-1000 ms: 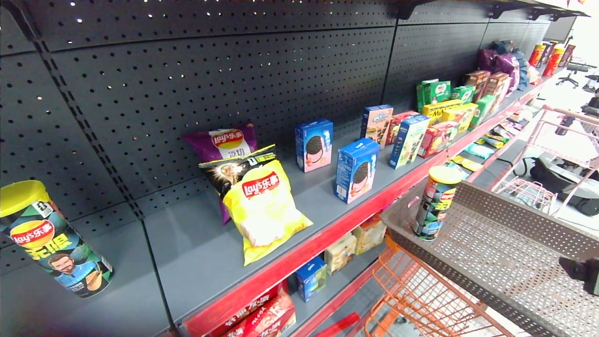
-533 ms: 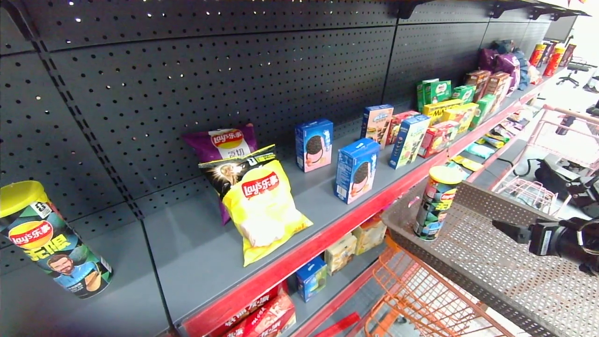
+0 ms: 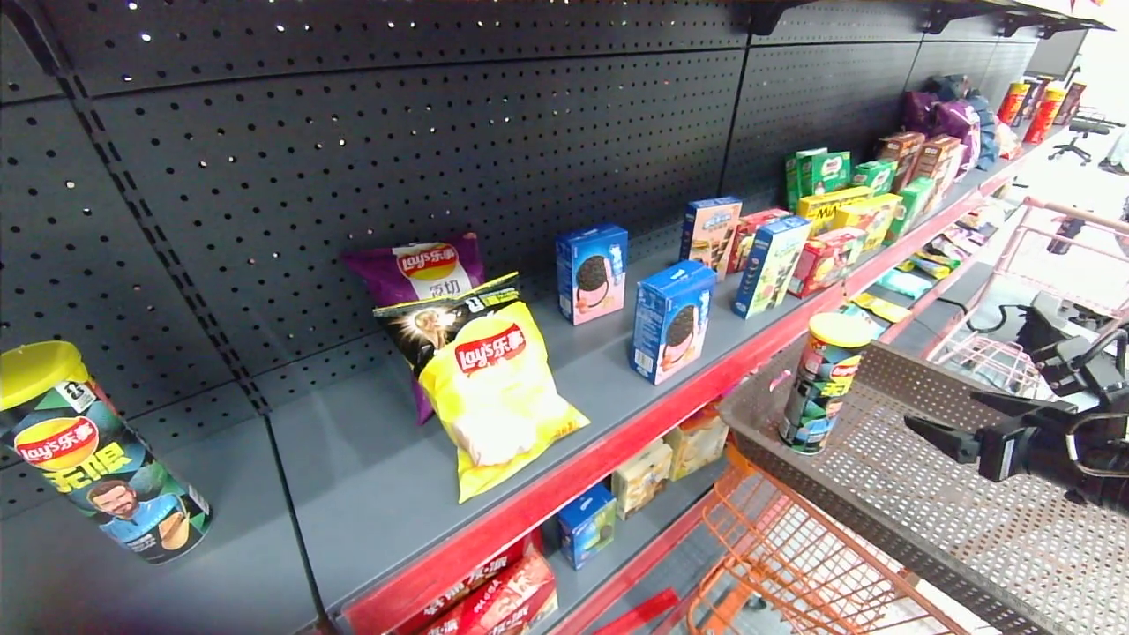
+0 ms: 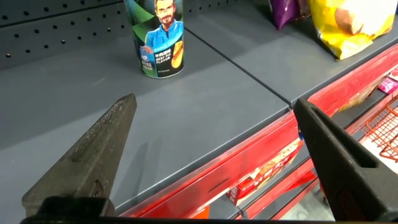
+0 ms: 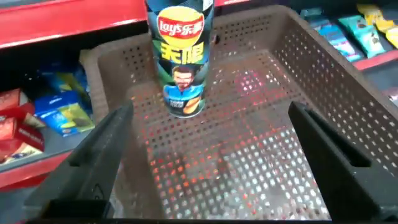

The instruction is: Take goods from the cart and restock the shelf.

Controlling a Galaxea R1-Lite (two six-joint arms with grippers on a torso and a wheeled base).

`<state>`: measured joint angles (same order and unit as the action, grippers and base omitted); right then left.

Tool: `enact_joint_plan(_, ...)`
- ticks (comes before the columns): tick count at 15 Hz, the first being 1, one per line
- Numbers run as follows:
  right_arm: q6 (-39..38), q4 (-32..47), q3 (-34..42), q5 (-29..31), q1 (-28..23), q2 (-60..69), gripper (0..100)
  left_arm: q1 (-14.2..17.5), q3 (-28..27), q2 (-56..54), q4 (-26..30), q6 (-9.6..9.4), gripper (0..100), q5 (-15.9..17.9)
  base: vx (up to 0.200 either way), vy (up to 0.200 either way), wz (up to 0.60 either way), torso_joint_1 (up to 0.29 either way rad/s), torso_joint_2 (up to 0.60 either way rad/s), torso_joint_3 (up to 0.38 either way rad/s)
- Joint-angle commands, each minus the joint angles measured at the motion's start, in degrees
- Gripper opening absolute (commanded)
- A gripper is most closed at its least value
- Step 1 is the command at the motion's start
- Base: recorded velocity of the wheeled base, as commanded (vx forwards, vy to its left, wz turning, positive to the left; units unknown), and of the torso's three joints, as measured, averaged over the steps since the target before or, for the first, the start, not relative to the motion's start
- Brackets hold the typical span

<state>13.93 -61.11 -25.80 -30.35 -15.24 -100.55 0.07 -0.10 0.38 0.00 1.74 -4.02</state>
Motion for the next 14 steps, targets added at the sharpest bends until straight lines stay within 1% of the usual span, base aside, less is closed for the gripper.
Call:
enact_joint_plan(1,0.04,-1.99,-0.75,-0.41,1.26,-5.98,100,0.01,0.01,-0.03,0.00,0.01,100,-0.02,0.000,0.000,0.00,0.000,0.00,0.000)
enact_joint_plan(3,0.04,-3.22,-1.54,-1.11,1.97,-8.00,100,0.01,0.01,-0.03,0.00,0.01,100,-0.02,0.000,0.000,0.00,0.000,0.00,0.000)
enact_joint_plan(6,-0.31,-7.79,-2.33,-1.02,3.37,-11.07,100,0.01,0.01,-0.03,0.00,0.01,100,-0.02,0.000,0.000,0.00,0.000,0.00,0.000)
enact_joint_plan(10,-0.57,-10.17,-4.26,-1.11,5.39,-14.24,100,0.01,0.01,-0.03,0.00,0.01,100,-0.02,0.000,0.000,0.00,0.000,0.00,0.000)
enact_joint_plan(11,-0.57,-12.63,-5.49,-1.11,5.92,-16.61,100,0.01,0.01,-0.03,0.00,0.01,100,-0.02,0.000,0.000,0.00,0.000,0.00,0.000)
enact_joint_plan(14,-1.19,-16.23,-7.69,-4.19,6.89,-20.04,100,0.01,0.01,-0.03,0.00,0.01,100,-0.02,0.000,0.000,0.00,0.000,0.00,0.000)
